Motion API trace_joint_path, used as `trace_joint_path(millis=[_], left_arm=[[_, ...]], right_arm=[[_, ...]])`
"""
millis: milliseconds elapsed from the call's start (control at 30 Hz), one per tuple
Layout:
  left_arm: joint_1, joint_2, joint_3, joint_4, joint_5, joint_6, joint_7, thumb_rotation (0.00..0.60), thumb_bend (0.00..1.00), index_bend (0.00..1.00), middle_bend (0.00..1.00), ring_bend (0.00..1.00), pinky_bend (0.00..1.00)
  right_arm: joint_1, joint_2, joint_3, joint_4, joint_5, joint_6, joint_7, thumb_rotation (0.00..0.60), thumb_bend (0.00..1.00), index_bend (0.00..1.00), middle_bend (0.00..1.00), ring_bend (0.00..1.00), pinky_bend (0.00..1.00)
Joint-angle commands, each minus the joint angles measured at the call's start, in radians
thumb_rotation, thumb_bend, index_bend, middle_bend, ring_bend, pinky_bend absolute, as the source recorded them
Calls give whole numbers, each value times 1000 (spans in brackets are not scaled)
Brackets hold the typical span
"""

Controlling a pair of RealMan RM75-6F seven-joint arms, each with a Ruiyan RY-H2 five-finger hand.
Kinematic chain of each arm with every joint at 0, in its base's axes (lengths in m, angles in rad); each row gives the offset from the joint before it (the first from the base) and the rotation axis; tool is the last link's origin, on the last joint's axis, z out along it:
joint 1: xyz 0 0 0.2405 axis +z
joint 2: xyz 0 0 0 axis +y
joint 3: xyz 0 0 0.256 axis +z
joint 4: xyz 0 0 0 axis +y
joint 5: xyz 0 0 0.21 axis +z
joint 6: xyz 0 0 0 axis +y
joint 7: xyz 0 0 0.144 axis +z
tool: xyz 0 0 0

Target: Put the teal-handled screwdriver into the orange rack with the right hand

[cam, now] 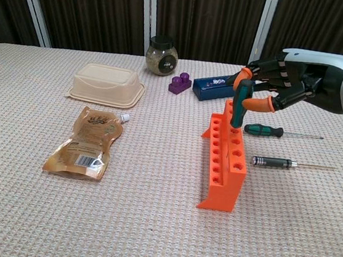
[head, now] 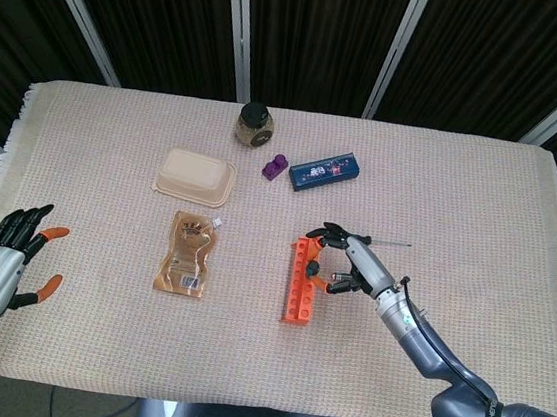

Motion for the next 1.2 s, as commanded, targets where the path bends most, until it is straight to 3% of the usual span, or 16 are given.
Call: trace_joint_path(millis=[33, 433, 800, 1200], left_arm=[[0, -1, -1, 3, -2, 0, -2, 600, 318, 229, 0, 0, 0], [-3, -8, -2, 19, -5, -6, -16, 600, 317, 230, 0, 0, 0], [-1, -11, -4, 30, -8, -3, -29, 600, 318, 227, 0, 0, 0], [2, -8, -4, 32, -3, 6, -36, 600, 318, 225, 0, 0, 0]], right_arm=[[2, -9, -2, 7, 2, 3, -12, 600, 347, 615, 190, 0, 30], [7, -32, -7, 19, 28, 3, -59, 600, 348, 549, 167, 0, 1], [2, -22, -12, 2, 16, 5, -66, 600, 346, 365, 123, 0, 0], [-12, 8, -13, -29, -19, 29, -50, 600, 342, 286, 95, 0, 0]])
